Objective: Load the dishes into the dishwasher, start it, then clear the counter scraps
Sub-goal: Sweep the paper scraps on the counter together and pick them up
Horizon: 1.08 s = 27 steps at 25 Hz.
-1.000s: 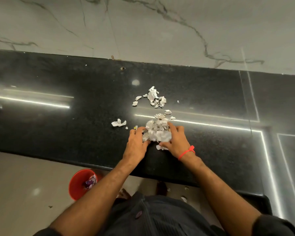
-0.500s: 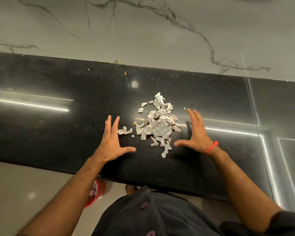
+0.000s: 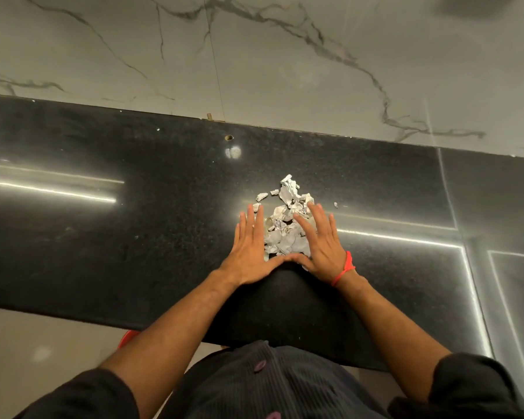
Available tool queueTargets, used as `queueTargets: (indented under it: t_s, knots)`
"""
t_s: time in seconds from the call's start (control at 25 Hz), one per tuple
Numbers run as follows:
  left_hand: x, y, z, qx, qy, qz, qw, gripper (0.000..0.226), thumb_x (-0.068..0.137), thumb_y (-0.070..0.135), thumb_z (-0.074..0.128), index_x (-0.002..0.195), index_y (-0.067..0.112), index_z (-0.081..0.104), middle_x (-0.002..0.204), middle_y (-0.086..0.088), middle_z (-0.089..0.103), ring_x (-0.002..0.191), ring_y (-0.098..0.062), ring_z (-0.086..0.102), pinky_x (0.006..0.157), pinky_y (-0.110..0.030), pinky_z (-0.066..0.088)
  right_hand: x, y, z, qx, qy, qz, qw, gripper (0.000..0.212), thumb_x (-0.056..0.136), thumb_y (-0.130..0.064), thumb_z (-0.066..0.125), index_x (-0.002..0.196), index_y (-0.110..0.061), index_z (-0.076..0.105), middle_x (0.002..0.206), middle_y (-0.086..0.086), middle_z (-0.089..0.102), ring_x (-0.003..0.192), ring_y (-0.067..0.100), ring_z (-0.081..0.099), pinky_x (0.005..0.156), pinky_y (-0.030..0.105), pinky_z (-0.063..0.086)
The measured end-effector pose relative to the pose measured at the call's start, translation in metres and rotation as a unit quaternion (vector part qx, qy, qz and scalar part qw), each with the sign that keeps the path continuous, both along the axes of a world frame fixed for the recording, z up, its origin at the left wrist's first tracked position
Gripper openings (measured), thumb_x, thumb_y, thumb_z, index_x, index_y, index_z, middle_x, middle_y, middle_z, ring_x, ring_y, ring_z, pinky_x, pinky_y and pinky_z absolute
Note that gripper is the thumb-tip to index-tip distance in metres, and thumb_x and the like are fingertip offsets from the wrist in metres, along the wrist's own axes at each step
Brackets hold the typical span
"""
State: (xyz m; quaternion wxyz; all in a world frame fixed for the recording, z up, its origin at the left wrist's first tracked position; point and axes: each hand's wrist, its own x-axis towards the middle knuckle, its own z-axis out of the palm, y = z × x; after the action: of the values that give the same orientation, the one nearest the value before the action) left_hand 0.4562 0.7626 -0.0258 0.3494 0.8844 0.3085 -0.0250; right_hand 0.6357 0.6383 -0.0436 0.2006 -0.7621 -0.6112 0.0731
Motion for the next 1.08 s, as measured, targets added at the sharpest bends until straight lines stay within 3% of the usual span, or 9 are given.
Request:
queueTargets:
  t_s: [0.08,0.2,0.36,0.48,0.56,0.64,0.76,0.92,1.08]
  knots:
    - [0.002,0.021,0.009,-0.008,-0.024,-0.02,0.999,0.134,0.074,0.08,0.067,0.155,0.031,-0.028,0.162,0.004,-0.037,0.152,-0.026,-0.028,0.121,-0.052,-0.008,0.015,0.002,0.006,0.058,0.034,-0.017,0.998,0.095,0.08,-0.072,0.059,0.152,-0.019,0.029,0.163,0.013,0.012,0.152,0.031,0.01,0.121,0.057,0.015]
    - [0.016,0.057,0.021,0.043,-0.044,-0.021,0.998,0.114,0.081,0.078,0.059,0.161,0.032,-0.008,0.168,0.009,-0.017,0.156,-0.025,-0.005,0.118,-0.058,0.007,0.039,0.005,0.016,0.106,0.131,-0.12,0.978,0.085,0.082,-0.064,0.062,0.148,-0.018,0.035,0.159,0.01,0.018,0.149,0.022,0.017,0.121,0.027,0.019]
    - [0.069,0.085,0.027,0.053,-0.04,-0.027,0.997,0.077,0.1,0.061,0.045,0.162,0.031,0.011,0.17,0.006,-0.002,0.155,-0.025,0.002,0.118,-0.065,0.018,0.063,0.032,0.013,0.027,0.215,-0.291,0.932,0.081,0.091,-0.063,0.051,0.153,-0.017,0.028,0.162,0.011,0.012,0.15,0.026,0.012,0.122,0.049,0.02]
    - [0.103,0.092,0.021,0.072,0.033,-0.12,0.99,0.071,0.101,0.062,0.038,0.161,0.037,0.009,0.17,0.007,-0.009,0.156,-0.028,-0.004,0.12,-0.065,0.013,0.06,0.045,0.001,-0.049,0.165,-0.194,0.966,0.08,0.095,-0.066,0.039,0.156,-0.02,0.016,0.165,0.008,0.006,0.152,0.023,0.0,0.123,0.048,0.002]
    - [0.109,0.095,0.014,0.108,0.071,-0.181,0.975,0.07,0.101,0.065,0.031,0.161,0.037,0.01,0.17,0.006,-0.005,0.156,-0.026,-0.003,0.123,-0.062,0.01,0.051,0.048,-0.004,-0.081,0.11,-0.1,0.986,0.076,0.096,-0.066,0.031,0.157,-0.022,0.015,0.165,0.006,0.008,0.153,0.021,-0.001,0.124,0.05,-0.001]
    - [0.1,0.098,0.013,0.123,0.073,-0.214,0.966,0.074,0.098,0.073,0.026,0.161,0.035,0.014,0.17,0.005,0.005,0.156,-0.023,0.002,0.123,-0.059,0.01,0.05,0.048,0.0,-0.092,0.091,-0.046,0.991,0.078,0.094,-0.068,0.026,0.156,-0.022,0.022,0.164,0.004,0.018,0.152,0.022,0.004,0.123,0.053,0.005]
    - [0.069,0.101,0.017,0.101,0.063,-0.244,0.963,0.095,0.085,0.087,0.037,0.161,0.035,0.013,0.17,0.005,0.007,0.156,-0.022,0.002,0.126,-0.056,0.008,0.053,0.032,0.014,-0.089,0.067,0.033,0.993,0.092,0.085,-0.082,0.033,0.154,-0.022,0.028,0.157,0.002,0.032,0.146,0.023,0.023,0.119,0.052,0.023]
    - [0.021,0.092,0.023,0.098,0.129,-0.256,0.953,0.138,0.058,0.1,0.053,0.159,0.035,-0.014,0.169,0.002,-0.015,0.154,-0.022,-0.015,0.121,-0.05,-0.005,0.046,-0.006,0.028,-0.188,-0.008,-0.022,0.982,0.137,0.052,-0.102,0.043,0.157,-0.028,-0.005,0.157,0.005,0.015,0.138,0.03,0.027,0.115,0.051,0.029]
    - [0.007,0.055,0.007,0.105,0.127,-0.189,0.968,0.148,0.05,0.101,0.057,0.155,0.036,-0.025,0.168,0.003,-0.017,0.154,-0.026,-0.012,0.12,-0.054,0.002,0.017,-0.007,0.029,-0.257,-0.007,-0.017,0.966,0.149,0.043,-0.102,0.049,0.153,-0.03,-0.022,0.159,0.008,0.006,0.136,0.034,0.028,0.113,0.049,0.037]
